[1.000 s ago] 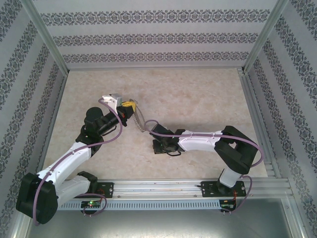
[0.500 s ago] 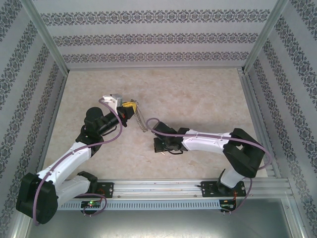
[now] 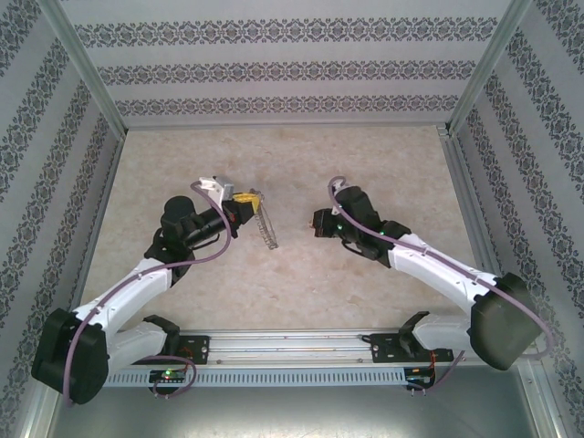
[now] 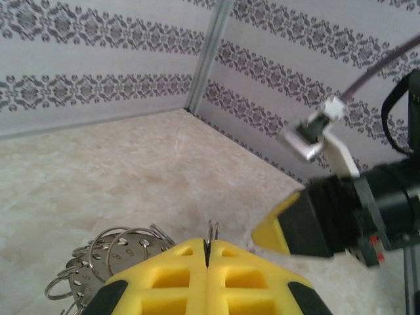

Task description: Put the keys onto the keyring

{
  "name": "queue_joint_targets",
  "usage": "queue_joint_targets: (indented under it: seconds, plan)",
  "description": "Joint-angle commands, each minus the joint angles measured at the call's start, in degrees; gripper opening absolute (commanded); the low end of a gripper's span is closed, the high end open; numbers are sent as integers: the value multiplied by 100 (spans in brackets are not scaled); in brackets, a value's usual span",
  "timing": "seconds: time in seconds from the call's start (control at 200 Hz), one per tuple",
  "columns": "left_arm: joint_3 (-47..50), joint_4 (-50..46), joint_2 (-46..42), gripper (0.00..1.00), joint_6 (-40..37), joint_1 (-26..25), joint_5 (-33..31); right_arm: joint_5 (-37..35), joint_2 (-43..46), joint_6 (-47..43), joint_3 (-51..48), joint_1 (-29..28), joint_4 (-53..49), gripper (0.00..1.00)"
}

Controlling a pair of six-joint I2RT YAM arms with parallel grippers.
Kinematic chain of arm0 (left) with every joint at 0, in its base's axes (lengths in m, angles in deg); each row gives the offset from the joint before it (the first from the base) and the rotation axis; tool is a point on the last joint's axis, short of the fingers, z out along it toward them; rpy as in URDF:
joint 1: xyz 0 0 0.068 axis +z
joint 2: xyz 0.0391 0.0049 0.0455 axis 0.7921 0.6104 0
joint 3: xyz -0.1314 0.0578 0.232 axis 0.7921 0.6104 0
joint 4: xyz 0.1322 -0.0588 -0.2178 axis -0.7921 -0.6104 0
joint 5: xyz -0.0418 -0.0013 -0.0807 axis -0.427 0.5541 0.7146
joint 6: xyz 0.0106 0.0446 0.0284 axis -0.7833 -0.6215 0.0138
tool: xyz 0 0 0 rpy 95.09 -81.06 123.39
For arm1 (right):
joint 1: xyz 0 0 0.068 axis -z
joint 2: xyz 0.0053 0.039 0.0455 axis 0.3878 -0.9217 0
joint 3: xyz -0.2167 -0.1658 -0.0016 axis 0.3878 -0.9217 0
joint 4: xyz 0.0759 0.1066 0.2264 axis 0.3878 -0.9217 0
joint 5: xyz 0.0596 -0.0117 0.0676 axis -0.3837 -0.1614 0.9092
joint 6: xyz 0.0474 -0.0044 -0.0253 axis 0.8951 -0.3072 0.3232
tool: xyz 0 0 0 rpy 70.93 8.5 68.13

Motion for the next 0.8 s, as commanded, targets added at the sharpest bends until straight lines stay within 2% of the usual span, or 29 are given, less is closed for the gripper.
queue_joint_targets:
  seconds: [0.0,0.26,0.48,0.57,0.794]
  plan:
    - [-131,592,139,0,-244,-103,307,543,178,-198,-210,354,812,0]
    - [-311,1060,752,0,-506,-201,899,1433,53,-330,-209,793,1607,0]
    - [-556,1119,1190,0,-859,-303,1473,1714,41,-681,-338,848,2108,0]
    - [-670,922,1250,0,-1005,-329,1414,1916,6,-800,-377,847,2259,0]
    - [-1081,-298,1251,0,-1614,-442,1024,2484,-185,-918,-499,817,2822,0]
